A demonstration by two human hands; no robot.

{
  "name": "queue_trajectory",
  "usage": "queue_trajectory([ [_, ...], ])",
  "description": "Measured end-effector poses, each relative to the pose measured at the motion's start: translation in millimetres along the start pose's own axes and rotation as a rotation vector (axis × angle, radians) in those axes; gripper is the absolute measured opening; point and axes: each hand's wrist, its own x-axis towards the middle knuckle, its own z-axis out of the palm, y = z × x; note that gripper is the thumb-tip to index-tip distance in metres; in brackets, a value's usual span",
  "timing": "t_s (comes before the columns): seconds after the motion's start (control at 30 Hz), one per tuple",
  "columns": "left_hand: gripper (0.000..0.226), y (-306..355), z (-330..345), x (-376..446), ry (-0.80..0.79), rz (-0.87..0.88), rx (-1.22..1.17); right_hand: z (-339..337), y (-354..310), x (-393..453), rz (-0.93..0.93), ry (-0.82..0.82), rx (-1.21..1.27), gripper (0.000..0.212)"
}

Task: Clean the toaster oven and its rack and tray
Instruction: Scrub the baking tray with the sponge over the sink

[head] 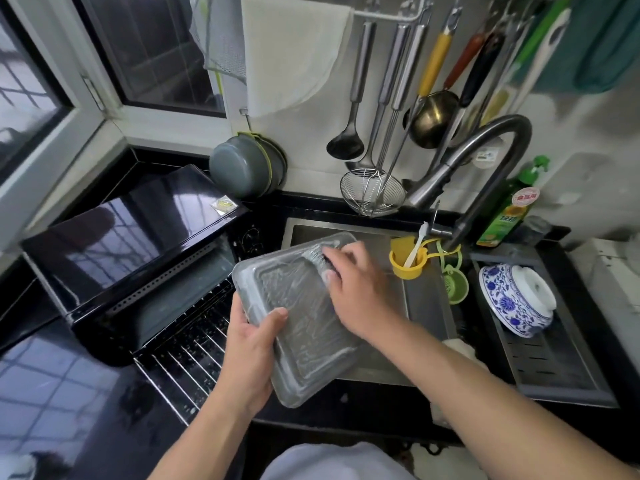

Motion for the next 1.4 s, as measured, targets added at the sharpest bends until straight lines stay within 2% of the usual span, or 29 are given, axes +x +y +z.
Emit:
queue_trajectory([
  [0.07, 0.052, -0.5, 0.8, 1.9, -0.017, -0.019, -0.036, 1.1, -29.3, -19.6, -0.220, -0.070, 0.036, 0.037],
  [0.1, 0.052, -0.5, 0.0, 1.6, -0.022, -0.026, -0.037, 0.3, -24.4, -13.8, -0.252, -0.037, 0.017, 0.035],
  [0.13, 0.053, -0.1, -1.4, 0.7, -0.024, -0.027, -0.033, -0.9, -10.9, -0.4, -0.155, 0.025, -0.009, 0.034],
  [0.2, 0.054, 2.8, -3.9, -1.4, -0.041, -0.022, -0.034, -10.0, 26.0, 27.4, 0.186, 0.072, -0.042, 0.035],
  [0.27, 0.054, 6.4, -7.0, -1.5, -0.055, -0.029, -0.038, -17.1, 48.1, 30.8, 0.291, 0.061, 0.025, 0.036],
  [0.37, 0.051, 9.1, -11.2, 3.8, -0.061, -0.056, -0.050, -14.3, 31.5, 16.2, 0.136, 0.092, 0.058, 0.036],
  [0.5, 0.043, 13.0, -16.4, 6.4, -0.118, -0.091, 0.025, -6.8, 3.5, 3.4, -0.277, -0.068, 0.042, 0.038],
  [0.53, 0.042, 15.6, -18.8, 7.8, -0.112, -0.083, 0.039, -7.8, 6.4, 7.7, -0.295, -0.071, 0.003, 0.038],
  [0.57, 0.041, 17.7, -21.6, 9.7, -0.106, -0.071, 0.051, -9.2, 13.4, 14.6, -0.235, -0.038, -0.012, 0.037],
  [0.67, 0.037, 21.9, -22.9, 11.7, -0.152, -0.047, 0.109, -14.7, 31.5, 27.4, 0.060, 0.054, 0.023, 0.035],
  [0.7, 0.036, 21.6, -20.3, 11.7, -0.173, -0.056, 0.133, -14.2, 26.2, 26.6, 0.039, 0.077, -0.004, 0.034],
  [0.77, 0.037, 15.1, -13.6, 9.9, -0.185, -0.071, 0.189, -11.6, -3.3, 19.3, -0.129, 0.082, -0.023, 0.034],
  [0.83, 0.038, 8.0, -10.1, 6.7, -0.194, -0.060, 0.215, -12.3, -37.6, 6.8, -0.303, 0.002, 0.017, 0.034],
  [0.9, 0.041, 6.2, -10.6, 3.6, -0.183, -0.054, 0.192, -14.1, -39.2, 7.6, -0.392, -0.035, -0.009, 0.033],
  [0.93, 0.044, 6.5, -14.0, 2.1, -0.163, -0.050, 0.175, -14.1, -24.7, 13.4, -0.370, -0.006, -0.029, 0.034],
  [1.0, 0.042, 10.9, -21.8, 0.0, -0.124, -0.040, 0.137, -16.6, 14.7, 21.5, -0.165, 0.045, -0.061, 0.034],
  [1.07, 0.041, 15.0, -27.5, -0.3, -0.120, -0.057, 0.111, -19.2, 37.7, 21.8, -0.017, 0.016, -0.055, 0.032],
  [1.17, 0.042, 13.0, -33.3, 2.5, -0.094, -0.099, 0.051, -16.2, 31.5, 20.8, -0.047, 0.039, -0.055, 0.031],
  [1.2, 0.043, 12.7, -33.2, 4.2, -0.083, -0.107, 0.029, -15.7, 30.0, 23.3, -0.011, 0.053, -0.010, 0.031],
  [1.3, 0.050, 8.5, -35.0, 11.0, -0.046, -0.113, -0.014, -25.4, 29.8, 31.1, 0.292, 0.013, 0.286, 0.031],
  [1.37, 0.057, 5.7, -37.6, 13.6, -0.022, -0.121, -0.064, -32.6, 28.0, 17.9, 0.361, -0.008, 0.442, 0.029],
  [1.4, 0.059, 4.4, -39.2, 14.8, -0.012, -0.124, -0.089, -35.7, 27.3, 11.3, 0.408, -0.024, 0.514, 0.037],
])
